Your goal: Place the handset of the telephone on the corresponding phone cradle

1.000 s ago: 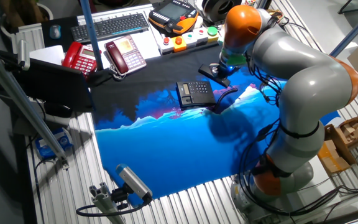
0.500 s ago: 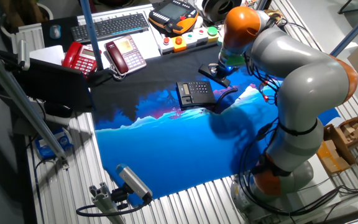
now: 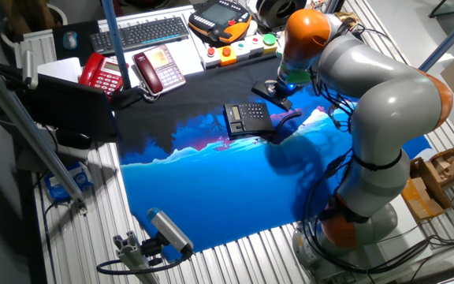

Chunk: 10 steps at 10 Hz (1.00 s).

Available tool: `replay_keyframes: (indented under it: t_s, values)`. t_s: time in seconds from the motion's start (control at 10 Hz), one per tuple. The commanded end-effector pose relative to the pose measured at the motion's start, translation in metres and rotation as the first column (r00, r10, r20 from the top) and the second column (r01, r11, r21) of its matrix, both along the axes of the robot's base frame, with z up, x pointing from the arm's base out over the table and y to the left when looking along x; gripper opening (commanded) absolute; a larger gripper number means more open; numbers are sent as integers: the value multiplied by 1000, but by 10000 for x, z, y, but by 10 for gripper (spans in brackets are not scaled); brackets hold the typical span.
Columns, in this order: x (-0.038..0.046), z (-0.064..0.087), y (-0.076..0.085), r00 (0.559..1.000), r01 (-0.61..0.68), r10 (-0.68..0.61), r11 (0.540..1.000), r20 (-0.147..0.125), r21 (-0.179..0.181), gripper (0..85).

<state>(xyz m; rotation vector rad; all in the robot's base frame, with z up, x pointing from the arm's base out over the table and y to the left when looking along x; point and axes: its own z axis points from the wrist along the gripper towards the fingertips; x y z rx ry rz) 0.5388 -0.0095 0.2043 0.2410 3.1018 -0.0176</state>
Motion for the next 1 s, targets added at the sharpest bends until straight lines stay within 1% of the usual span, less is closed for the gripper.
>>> replay_keyframes:
  t_s: [0.0, 0.1, 0.2, 0.3, 0.5, 0.6, 0.7, 0.8, 0.9]
  values:
    - [2, -2, -4, 1000, 13, -13, 1000, -3, 2, 7]
    - [1, -3, -7, 999, 36, -36, 999, -12, 17, 7]
    - [0, -10, -18, 998, 57, -57, 998, -13, 30, 7]
    - [3, -25, -43, 998, 70, -69, 997, -10, 30, 13]
    - [12, -58, -90, 996, 93, -92, 995, -8, 37, 143]
    - [16, -74, -112, 995, 102, -101, 994, -13, 37, 90]
    - [15, -91, -143, 990, 138, -138, 990, -18, 35, 7]
    - [13, -108, -186, 985, 169, -168, 985, -24, 30, 7]
    - [11, -129, -232, 981, 194, -194, 981, -24, 19, 7]
